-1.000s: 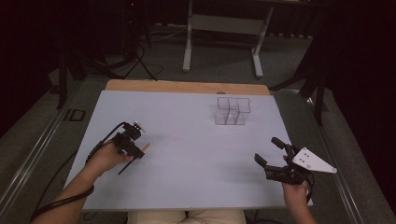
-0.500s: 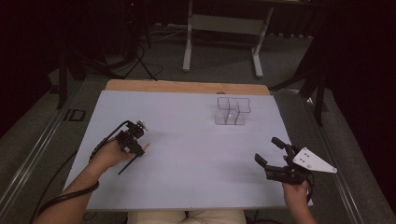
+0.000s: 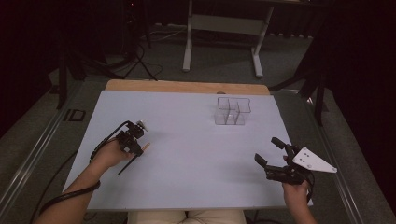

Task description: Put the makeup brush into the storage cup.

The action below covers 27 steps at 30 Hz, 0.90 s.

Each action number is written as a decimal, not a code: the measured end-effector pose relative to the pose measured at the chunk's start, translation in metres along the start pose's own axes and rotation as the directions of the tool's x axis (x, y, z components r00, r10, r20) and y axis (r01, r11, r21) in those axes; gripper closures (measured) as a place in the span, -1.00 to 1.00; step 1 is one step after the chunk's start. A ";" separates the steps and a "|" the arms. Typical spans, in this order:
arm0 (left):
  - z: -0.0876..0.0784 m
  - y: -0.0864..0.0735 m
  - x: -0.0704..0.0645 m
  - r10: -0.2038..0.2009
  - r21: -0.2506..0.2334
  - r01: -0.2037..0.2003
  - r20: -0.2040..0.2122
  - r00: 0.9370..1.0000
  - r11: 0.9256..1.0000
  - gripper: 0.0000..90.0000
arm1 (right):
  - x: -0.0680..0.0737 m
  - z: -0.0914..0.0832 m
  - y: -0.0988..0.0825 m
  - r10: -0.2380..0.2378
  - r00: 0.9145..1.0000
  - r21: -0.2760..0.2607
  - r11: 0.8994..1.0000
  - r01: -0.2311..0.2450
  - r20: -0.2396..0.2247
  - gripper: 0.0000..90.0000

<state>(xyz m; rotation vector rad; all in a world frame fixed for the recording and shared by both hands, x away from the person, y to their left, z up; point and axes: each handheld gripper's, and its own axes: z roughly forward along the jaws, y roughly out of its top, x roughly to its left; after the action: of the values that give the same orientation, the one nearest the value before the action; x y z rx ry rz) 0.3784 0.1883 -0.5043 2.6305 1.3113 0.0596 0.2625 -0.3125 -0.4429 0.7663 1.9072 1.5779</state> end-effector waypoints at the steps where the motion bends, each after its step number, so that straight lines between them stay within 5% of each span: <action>1: 0.000 -0.001 0.001 0.004 -0.003 -0.004 0.000 1.000 1.000 0.72 | 0.000 0.000 0.000 0.000 1.000 0.000 1.000 0.000 0.000 -0.70; 16: -0.005 -0.006 0.003 0.028 -0.032 -0.027 0.011 1.000 0.999 0.87 | -0.001 0.001 -0.001 0.005 1.000 0.004 1.000 -0.005 0.002 -0.70; 27: -0.045 -0.018 0.006 0.001 -0.175 0.005 0.034 0.999 0.985 0.88 | -0.001 0.001 -0.001 0.007 1.000 0.005 1.000 -0.007 0.003 -0.70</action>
<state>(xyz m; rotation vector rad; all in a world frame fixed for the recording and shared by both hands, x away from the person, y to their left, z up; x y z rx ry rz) 0.3621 0.2114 -0.4642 2.4717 1.2378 0.1237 0.2638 -0.3120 -0.4440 0.7786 1.9093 1.5757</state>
